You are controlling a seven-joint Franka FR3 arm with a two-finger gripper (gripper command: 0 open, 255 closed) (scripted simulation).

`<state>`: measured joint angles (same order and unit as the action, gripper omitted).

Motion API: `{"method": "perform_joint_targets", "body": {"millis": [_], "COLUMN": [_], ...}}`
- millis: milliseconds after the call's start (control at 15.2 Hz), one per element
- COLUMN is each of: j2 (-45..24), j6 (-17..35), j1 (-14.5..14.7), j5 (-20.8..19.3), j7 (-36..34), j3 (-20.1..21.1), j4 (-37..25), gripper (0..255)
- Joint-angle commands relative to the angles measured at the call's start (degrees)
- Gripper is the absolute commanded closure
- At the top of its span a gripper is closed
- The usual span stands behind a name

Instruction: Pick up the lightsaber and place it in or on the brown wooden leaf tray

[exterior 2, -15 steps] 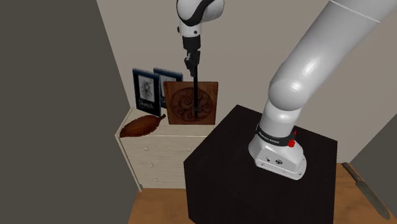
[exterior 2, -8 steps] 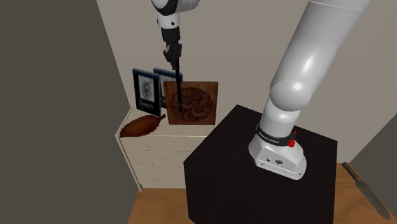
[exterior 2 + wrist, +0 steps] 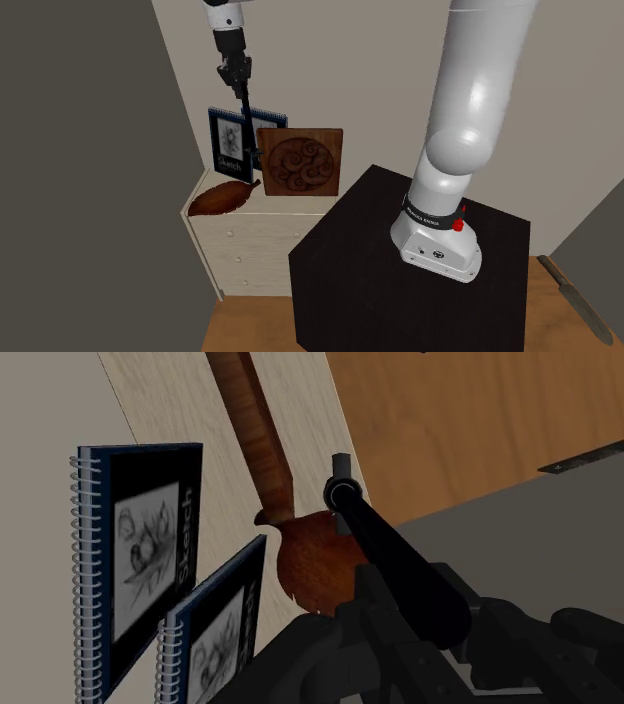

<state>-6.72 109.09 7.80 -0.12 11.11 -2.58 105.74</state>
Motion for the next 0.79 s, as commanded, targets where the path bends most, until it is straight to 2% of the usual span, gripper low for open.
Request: {"method": "perform_joint_targets", "body": {"millis": [0,396,528,594,726], "j2": [-4.29,-18.24,-24.44,-28.88,-28.31], "j6": [-2.5,-12.26,-16.93,-20.37,-18.45], "j1": [0.4,1.77,2.21,2.45,2.48], "j5": [0.2,0.45,0.5,0.52,0.52], "j7": [-0.73,-3.09,-3.81,-4.21,-4.2], "j3": [0.37,1.3,1.53,1.64,1.63], "j4": [-6.78,-30.47,-41.35,-49.23,-46.74], "gripper": [255,255,255,255,255]}}
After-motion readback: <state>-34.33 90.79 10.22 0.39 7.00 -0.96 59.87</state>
